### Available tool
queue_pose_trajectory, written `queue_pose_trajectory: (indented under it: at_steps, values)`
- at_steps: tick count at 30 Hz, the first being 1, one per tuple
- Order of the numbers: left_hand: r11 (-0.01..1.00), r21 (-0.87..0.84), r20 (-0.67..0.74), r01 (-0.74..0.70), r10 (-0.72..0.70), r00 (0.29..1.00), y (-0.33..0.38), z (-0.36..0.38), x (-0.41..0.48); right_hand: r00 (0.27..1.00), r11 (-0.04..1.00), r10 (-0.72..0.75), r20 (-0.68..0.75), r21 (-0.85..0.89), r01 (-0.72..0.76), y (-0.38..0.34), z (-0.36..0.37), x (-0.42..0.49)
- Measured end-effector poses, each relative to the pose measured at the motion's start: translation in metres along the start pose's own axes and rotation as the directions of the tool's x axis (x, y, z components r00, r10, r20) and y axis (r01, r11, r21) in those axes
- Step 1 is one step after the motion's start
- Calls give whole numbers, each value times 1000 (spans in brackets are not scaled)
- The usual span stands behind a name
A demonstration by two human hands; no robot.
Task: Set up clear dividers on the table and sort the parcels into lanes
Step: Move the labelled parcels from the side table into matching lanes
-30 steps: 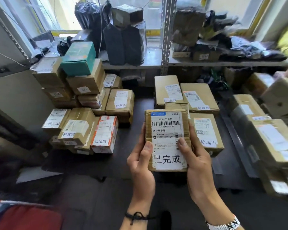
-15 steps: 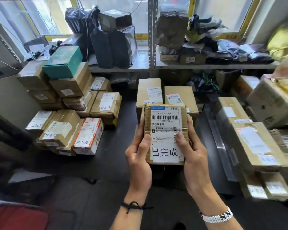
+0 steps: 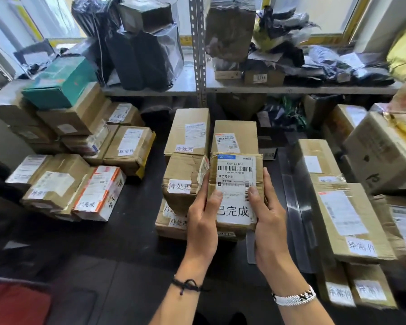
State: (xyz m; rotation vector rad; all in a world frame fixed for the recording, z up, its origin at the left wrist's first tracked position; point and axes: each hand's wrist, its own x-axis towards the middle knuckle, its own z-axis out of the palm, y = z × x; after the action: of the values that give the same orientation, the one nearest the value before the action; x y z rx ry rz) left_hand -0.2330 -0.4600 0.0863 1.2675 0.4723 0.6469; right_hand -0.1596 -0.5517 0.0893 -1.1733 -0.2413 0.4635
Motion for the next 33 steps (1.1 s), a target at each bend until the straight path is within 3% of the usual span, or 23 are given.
queue_pose_trajectory:
  at_steps: [6,12,20,27,30,33]
  values:
    - [976,219,13,8,-11,1000,-20,5,27,987,989,142,-78,53,-138,14,-8,33]
    - [935,353,37,30,-46,998,-24,3,59,976,987,155,-153,56,-148,23,-2,63]
    - [952,306,60,16,-36,998,-33,8,84,973,994,104,-205,43,-98,16,-2,81]
    - [977,197,135,79,-107,985,-54,55,95,955,999,39,-294,9,-38,-1,-48,92]
    - [979,190,113,74,-97,989,-61,75,103,963,998,54,-266,4,-55,-8,-69,106]
    - [977,187,45,102,-112,993,-77,115,112,984,983,99,-146,-139,-119,-26,-106,135]
